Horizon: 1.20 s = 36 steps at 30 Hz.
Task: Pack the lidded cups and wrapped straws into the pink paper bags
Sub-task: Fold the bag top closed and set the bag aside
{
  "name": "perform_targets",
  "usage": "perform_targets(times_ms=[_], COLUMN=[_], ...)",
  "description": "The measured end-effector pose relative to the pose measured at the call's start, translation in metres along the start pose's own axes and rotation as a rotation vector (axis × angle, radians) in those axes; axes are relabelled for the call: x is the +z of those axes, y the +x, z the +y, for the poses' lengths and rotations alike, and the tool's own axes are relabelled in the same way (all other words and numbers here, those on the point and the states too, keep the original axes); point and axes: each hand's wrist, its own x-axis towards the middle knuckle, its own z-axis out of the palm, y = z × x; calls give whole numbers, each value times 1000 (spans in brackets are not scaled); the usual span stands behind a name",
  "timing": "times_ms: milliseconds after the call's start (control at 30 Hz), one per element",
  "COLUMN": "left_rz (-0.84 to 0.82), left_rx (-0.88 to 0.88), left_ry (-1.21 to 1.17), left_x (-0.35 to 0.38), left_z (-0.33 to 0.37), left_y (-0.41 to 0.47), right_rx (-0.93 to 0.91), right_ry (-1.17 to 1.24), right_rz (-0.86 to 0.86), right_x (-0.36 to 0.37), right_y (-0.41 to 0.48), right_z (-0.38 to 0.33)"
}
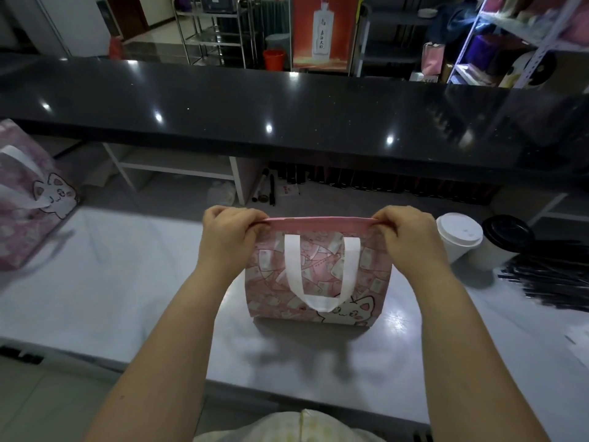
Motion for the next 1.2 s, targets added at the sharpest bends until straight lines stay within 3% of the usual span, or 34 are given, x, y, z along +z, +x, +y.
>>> perform_targets(times_ms=[167, 333, 433, 667, 867, 1000, 1200], left_rz=[79, -43, 22, 150, 54, -61, -13], left_rx=[-36, -213, -289, -363, -535, -646, -744], left_ry=[17, -387, -516, -569, -967, -910, -961], left_x=[5, 8, 9, 21, 36, 58, 72], left_z=[-1, -13, -22, -19, -29, -42, -50], left_y=[15, 18, 17, 22, -28, -84, -79], right_rx=[3, 212, 241, 293, 321, 515, 596], right_ry=[119, 422, 459, 532, 847, 899, 993], right_rz=[104, 106, 154, 258, 188, 70, 61], right_x=[5, 9, 11, 27, 50, 80, 98], right_y=[4, 4, 8, 14, -34, -73, -77], right_z=[-1, 15, 22, 22, 32, 46, 43])
